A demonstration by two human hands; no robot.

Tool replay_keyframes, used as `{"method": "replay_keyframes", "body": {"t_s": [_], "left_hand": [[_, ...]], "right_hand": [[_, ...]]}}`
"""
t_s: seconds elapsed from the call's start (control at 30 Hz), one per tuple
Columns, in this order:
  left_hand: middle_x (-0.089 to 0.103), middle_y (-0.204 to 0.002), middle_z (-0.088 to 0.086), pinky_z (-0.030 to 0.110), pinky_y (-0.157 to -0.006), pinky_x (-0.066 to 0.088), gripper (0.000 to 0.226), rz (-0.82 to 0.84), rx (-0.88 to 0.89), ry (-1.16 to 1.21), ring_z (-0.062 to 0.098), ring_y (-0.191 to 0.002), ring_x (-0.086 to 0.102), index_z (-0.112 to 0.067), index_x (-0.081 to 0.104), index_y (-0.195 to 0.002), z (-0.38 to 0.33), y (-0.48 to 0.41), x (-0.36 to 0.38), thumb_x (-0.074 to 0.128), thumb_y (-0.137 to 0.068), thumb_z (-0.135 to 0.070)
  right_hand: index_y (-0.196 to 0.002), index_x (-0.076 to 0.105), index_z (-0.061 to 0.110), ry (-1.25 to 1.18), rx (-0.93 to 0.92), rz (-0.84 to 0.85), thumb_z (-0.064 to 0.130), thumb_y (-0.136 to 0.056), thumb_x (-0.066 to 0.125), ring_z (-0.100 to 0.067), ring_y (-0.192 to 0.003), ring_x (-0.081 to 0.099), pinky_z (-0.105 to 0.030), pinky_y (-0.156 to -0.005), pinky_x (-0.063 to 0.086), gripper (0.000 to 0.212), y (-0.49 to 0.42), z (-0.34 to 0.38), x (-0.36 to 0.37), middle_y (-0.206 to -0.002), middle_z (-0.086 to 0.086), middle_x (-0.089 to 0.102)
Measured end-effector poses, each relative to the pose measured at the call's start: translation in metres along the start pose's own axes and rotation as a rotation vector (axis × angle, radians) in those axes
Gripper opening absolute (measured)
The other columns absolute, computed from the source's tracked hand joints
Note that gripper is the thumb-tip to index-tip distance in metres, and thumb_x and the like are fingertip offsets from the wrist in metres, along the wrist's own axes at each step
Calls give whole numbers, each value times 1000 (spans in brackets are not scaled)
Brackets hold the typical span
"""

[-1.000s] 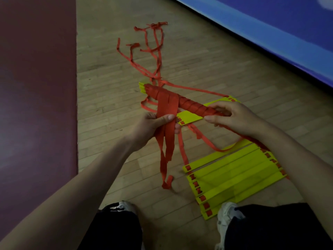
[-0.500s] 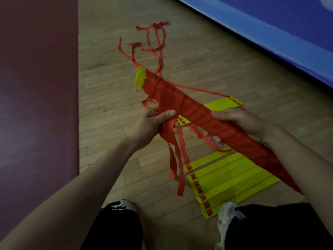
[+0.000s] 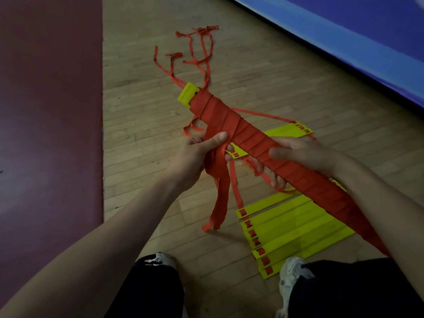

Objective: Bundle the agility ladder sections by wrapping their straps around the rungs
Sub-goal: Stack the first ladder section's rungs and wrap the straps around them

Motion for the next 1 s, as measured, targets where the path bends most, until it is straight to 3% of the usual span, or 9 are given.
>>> {"method": "replay_keyframes", "body": {"t_s": [0.07,0.1,0.13,0.2,0.37,0.57,0.77,0.83,1.0], "left_hand": [[66,-67,3,21,-52,51,14,-39,-25,9,11,-53,63,-9,63,-80,2,-1,-1,57,-92,-13],[66,-66,4,21,-51,51,13,-68,-40,17,12,-53,63,-9,62,-81,3,-2,-1,57,-92,-12],[65,-66,4,21,-51,52,12,-98,-57,25,13,-53,63,-8,62,-82,4,-3,-1,57,-93,-11],[64,-66,6,22,-50,52,12,-154,-83,36,15,-54,63,-7,61,-83,7,-5,-3,57,-93,-10],[63,-62,3,21,-50,52,17,-190,-56,92,12,-51,61,-4,60,-81,-1,-9,-8,56,-95,-12],[68,-69,1,20,-48,51,19,-74,-28,-15,9,-56,63,-5,64,-85,2,-6,-8,51,-97,-12],[70,-76,6,22,-62,55,21,18,-60,-10,12,-61,66,-7,71,-81,4,-5,-6,54,-92,-11],[71,-74,5,24,-64,56,24,12,-73,-25,13,-62,67,-11,75,-74,4,-6,-7,57,-90,-13],[70,-72,6,25,-66,58,17,24,-76,-66,15,-62,68,-5,67,-84,4,-4,-4,53,-94,-11]], "right_hand": [[-121,51,4,150,-28,-166,13,-73,78,-28,-72,68,-29,-48,53,56,-1,3,0,-87,-10,71],[-119,49,8,199,-20,-192,9,-67,81,-23,-63,68,-26,-44,51,61,-2,2,0,-81,-3,71],[-117,45,12,294,5,-194,15,-60,87,-17,-60,67,-24,-47,51,71,-4,-2,0,-79,4,71],[-121,36,21,650,38,-216,36,-50,92,-16,-79,68,-29,-67,53,91,-10,-13,-1,-95,6,67],[-136,26,26,1143,-106,-541,38,-82,64,-34,-110,59,-41,-79,46,67,-23,-17,11,-135,-3,46],[-124,49,33,988,-231,-653,68,-67,62,-26,-110,61,-42,-86,51,68,-25,-14,-11,-121,0,63],[-102,61,19,590,-216,-595,40,-65,85,8,-71,61,-13,-69,47,48,-20,-9,-21,-89,8,69],[-92,60,21,471,-209,-520,35,-63,86,5,-52,56,-14,-56,44,41,-17,-5,-22,-75,10,64],[-88,64,14,128,-149,-246,31,-62,74,-14,-52,57,-26,-49,52,33,-10,-3,-15,-71,-10,63]]}}
Point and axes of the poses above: each hand's wrist, its own y-axis away from the middle knuckle, its own x-axis out of the palm, z = x × y, the point moved 3 cm from there along -y, towards the middle knuckle
